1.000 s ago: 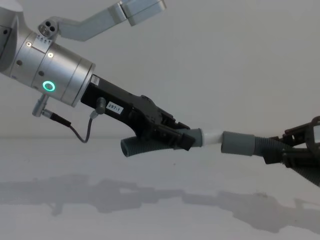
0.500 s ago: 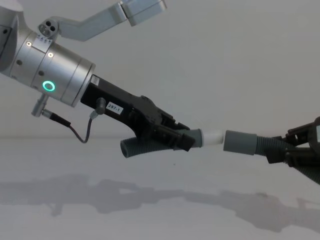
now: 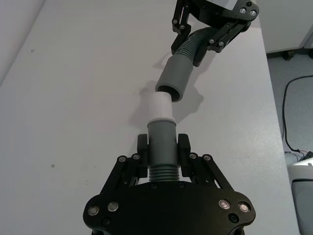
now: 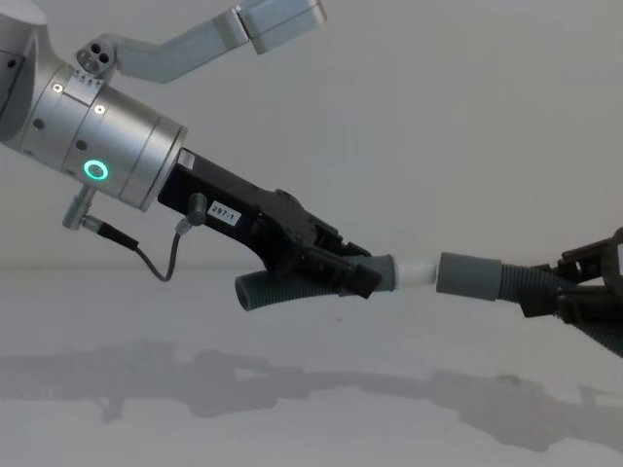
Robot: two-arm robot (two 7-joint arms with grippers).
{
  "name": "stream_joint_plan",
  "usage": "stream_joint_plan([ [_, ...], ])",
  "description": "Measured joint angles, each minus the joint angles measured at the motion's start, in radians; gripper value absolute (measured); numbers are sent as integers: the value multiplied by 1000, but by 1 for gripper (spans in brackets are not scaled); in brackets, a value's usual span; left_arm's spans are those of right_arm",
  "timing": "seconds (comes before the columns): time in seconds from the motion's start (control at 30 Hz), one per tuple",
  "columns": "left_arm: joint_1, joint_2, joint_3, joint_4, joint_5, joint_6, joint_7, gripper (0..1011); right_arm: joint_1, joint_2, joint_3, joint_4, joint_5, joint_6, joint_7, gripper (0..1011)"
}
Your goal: Use both hands to pick up one end of the pipe from the table, align the ends, and insert them.
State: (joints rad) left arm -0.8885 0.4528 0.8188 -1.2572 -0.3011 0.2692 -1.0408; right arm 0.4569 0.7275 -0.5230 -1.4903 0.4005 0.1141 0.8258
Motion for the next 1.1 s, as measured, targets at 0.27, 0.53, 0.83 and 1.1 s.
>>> stream_joint_plan([
  [0.27,-3,-1,9,5,-6,-4,-2,347,6,2,-8,5,4,-1,1,266],
  [0.53,-8,-5,19,16,-15,-13,-11,347,15,2,-21,9,4,-3,4,266],
  [0.83,-14,-8,28,28,-24,-25,-27,347,25,-1,-33,15,4,-8,8,266],
  [1.1,-22,-8,40,37,-36,-38,-54,347,31,-4,-45,19,4,-14,11,266],
])
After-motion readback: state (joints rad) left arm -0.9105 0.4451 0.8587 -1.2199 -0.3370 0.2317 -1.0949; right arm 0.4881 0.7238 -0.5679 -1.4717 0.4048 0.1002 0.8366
